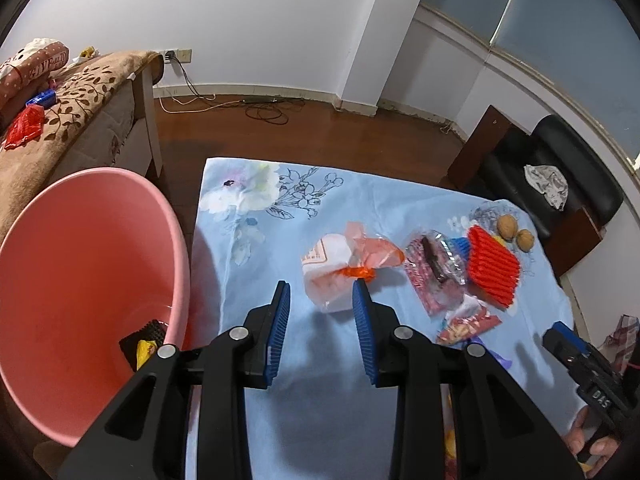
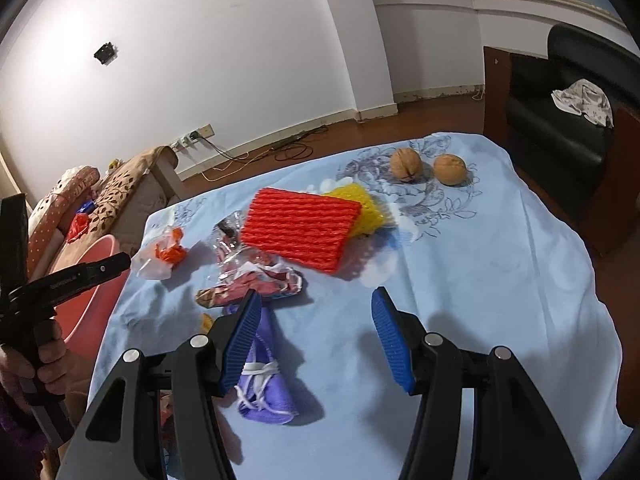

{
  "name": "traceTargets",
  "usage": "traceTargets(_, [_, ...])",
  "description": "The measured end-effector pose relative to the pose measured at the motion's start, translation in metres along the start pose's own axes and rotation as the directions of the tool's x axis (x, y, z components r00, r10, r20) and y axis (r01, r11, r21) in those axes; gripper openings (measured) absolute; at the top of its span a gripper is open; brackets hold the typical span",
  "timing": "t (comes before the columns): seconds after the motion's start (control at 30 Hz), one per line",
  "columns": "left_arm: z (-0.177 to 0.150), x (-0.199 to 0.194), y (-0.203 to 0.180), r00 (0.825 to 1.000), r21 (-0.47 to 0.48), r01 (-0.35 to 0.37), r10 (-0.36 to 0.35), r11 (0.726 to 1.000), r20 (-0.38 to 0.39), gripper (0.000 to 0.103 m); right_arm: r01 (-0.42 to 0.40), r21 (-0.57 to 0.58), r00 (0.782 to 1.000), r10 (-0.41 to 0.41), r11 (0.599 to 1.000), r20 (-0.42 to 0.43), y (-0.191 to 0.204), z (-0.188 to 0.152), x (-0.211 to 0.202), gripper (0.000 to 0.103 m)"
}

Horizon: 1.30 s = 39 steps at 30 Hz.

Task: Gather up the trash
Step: 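Move both grippers back over the table toward the remaining trash, then grasp the clear plastic bag with the left gripper while the right gripper grasps the red mesh sleeve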

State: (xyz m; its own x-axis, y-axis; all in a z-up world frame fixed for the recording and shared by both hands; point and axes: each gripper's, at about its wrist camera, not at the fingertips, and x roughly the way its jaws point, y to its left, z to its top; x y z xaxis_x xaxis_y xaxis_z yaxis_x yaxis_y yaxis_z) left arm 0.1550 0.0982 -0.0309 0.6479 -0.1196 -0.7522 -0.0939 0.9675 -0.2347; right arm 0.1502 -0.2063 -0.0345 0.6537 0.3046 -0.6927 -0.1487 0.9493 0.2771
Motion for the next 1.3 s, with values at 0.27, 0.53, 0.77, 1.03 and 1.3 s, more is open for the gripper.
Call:
traceTargets(0.27, [-0.001,0.017,0.0,1.0,-0.003,0.028,-0.028,1.0,-0.01,0.032,-0.007,0.031,1.0,0.007,1.0,-0.012,-0.013,0.007,0.012,0.058])
traceTargets(0.53, [-0.007,0.012,0.002,0.999,-0.024,0.037,-0.037,0.999,0.009,0.008,-0.038,0.061,0.999,0.038,0.997,-0.007,-0.02,0.022,0.026,0.058])
traceTargets(0.77, [-0.013,-0.002,-0.001,0.998,-0.023,0.055,-0.055,0.998,0.023,0.008,-0.075,0.084,0.996,0.079,0.994,-0.046,-0.02,0.034,0.05,0.058])
traceTargets(1.03, [-0.02,-0.014,-0.011,0.997,0.008,0.062,-0.063,0.998,0.036,0.008,-0.134,0.15,0.984,0.15,0.98,-0.1,-0.019,0.039,0.08,0.05])
traceTargets(1.3, [-0.026,-0.027,-0.011,0.996,0.003,0.069,-0.069,0.998,0.053,0.008,-0.131,0.198,0.983,0.154,0.971,-0.105,-0.022,0.034,0.075,0.004])
